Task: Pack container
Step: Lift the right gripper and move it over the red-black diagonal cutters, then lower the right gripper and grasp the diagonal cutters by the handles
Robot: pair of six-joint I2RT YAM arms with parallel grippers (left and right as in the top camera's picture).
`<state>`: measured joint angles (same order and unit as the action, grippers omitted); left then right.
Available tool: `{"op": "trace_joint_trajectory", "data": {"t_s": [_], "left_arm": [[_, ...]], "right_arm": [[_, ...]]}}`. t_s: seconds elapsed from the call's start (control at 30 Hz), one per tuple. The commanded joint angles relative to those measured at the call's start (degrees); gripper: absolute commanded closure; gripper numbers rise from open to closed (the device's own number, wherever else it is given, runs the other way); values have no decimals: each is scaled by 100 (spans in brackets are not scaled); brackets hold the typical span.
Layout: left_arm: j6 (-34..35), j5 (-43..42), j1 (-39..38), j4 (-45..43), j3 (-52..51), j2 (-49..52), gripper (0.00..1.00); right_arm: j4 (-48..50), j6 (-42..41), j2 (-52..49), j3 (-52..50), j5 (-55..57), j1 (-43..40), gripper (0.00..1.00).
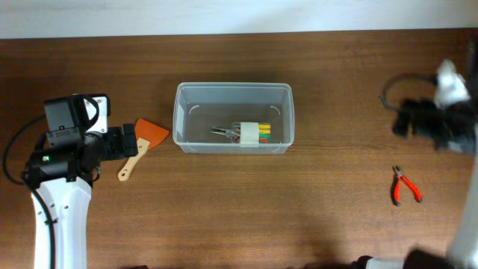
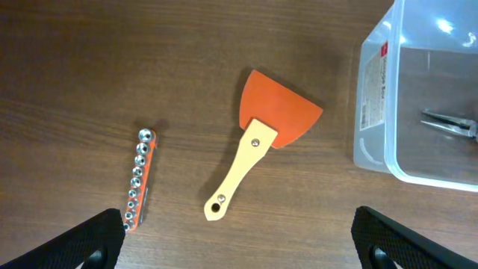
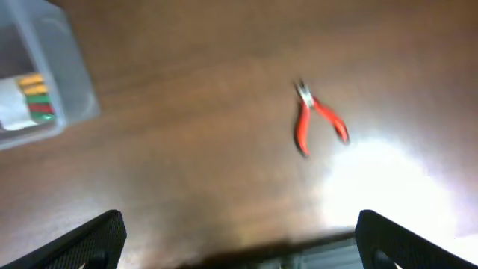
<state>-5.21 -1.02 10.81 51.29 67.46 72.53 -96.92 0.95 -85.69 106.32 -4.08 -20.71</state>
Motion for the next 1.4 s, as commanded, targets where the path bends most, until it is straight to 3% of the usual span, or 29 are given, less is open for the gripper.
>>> {"op": "trace_joint_trajectory", "data": {"t_s": [0.0, 0.23, 0.47, 0.87, 1.37], "left_arm": [[48, -138, 22, -4, 127, -81, 1], [48, -140, 22, -4, 127, -81, 1], [46, -136, 22, -4, 127, -81, 1], [48, -136, 22, 15, 127, -81, 1], [46, -136, 22, 17, 127, -81, 1]], "right_arm": [[-39, -210, 1115, -835, 28, -490, 1], [839, -216, 2024, -2603, 352, -977, 1], [2529, -291, 1226, -4107, 396, -1475, 1], [3554, -192, -1071, -4242, 175, -1419, 1], [4533, -254, -1349, -4594, 157, -737, 1]]}}
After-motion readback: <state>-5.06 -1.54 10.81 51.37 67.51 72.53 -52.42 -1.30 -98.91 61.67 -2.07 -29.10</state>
